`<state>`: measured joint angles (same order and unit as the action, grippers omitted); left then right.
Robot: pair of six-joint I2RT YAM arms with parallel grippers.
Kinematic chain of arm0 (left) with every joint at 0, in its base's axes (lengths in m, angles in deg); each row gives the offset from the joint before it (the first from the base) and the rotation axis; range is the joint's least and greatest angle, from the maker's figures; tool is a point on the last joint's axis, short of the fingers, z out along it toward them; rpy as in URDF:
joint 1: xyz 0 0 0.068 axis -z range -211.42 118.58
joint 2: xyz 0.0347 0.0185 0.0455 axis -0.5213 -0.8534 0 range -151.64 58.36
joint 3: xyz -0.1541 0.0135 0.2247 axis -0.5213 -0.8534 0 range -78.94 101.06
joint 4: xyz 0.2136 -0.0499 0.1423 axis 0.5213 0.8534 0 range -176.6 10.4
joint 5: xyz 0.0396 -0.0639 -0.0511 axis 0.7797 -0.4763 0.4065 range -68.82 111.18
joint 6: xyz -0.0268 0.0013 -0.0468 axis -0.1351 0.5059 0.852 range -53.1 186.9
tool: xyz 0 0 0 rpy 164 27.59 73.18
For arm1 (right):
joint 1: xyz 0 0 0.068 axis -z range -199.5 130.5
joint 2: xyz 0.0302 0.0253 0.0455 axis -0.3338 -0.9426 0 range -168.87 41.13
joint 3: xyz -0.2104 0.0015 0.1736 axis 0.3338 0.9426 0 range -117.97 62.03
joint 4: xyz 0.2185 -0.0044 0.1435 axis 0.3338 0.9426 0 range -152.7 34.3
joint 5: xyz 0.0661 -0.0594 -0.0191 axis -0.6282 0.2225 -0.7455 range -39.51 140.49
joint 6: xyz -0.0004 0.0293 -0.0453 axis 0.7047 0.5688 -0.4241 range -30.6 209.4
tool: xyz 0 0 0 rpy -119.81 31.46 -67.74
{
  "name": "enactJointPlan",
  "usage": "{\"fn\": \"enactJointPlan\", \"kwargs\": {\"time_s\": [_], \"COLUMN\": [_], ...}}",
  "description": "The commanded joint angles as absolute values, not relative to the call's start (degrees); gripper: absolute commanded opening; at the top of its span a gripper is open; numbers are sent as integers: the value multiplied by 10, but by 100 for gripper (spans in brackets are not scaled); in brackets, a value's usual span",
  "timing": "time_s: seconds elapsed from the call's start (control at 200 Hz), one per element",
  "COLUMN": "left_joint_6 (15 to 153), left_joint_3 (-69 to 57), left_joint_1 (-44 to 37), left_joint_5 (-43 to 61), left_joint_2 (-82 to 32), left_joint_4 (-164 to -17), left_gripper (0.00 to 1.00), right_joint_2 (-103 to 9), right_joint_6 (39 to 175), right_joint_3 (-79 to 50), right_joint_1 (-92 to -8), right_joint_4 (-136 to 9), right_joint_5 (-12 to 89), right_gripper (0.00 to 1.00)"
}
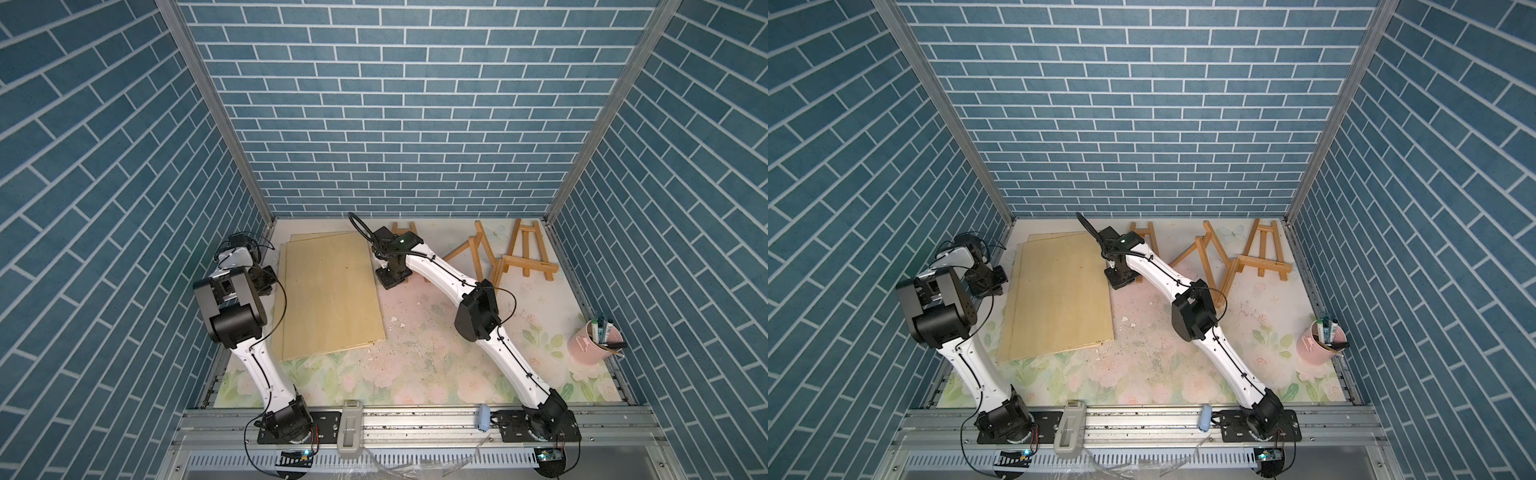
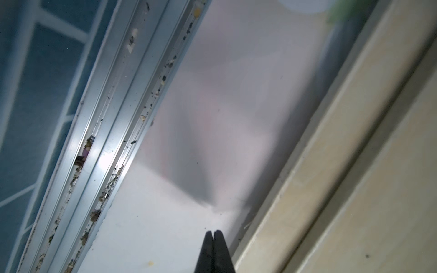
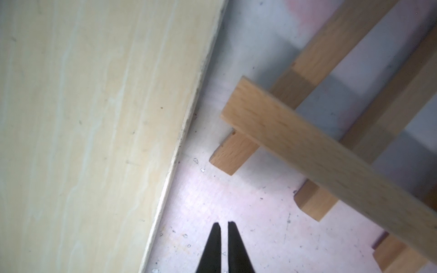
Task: Disassemble the easel
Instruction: Adjust the drawing board.
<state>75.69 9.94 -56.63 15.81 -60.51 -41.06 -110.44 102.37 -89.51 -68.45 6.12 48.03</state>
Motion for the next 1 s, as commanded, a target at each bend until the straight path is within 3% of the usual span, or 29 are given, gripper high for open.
{"fn": "enactJointPlan", "kwargs": {"time_s": [0.0, 0.995], "left_joint_6": [759, 789], "left_joint_3": [91, 53], "left_joint_1": [-565, -551], "left_joint_5": [155, 44], "left_joint_2": [-623, -632], "left_joint_4": [-403, -433], "left_gripper": [2, 2], "right_joint_2": [-1114, -1170], "right_joint_6": [1006, 1076], "right_joint_3": [-904, -939], "right_joint_1": [-691, -705], "right_joint_4": [93, 48], "right_joint_5": [463, 351], "right_gripper": [11, 12]}}
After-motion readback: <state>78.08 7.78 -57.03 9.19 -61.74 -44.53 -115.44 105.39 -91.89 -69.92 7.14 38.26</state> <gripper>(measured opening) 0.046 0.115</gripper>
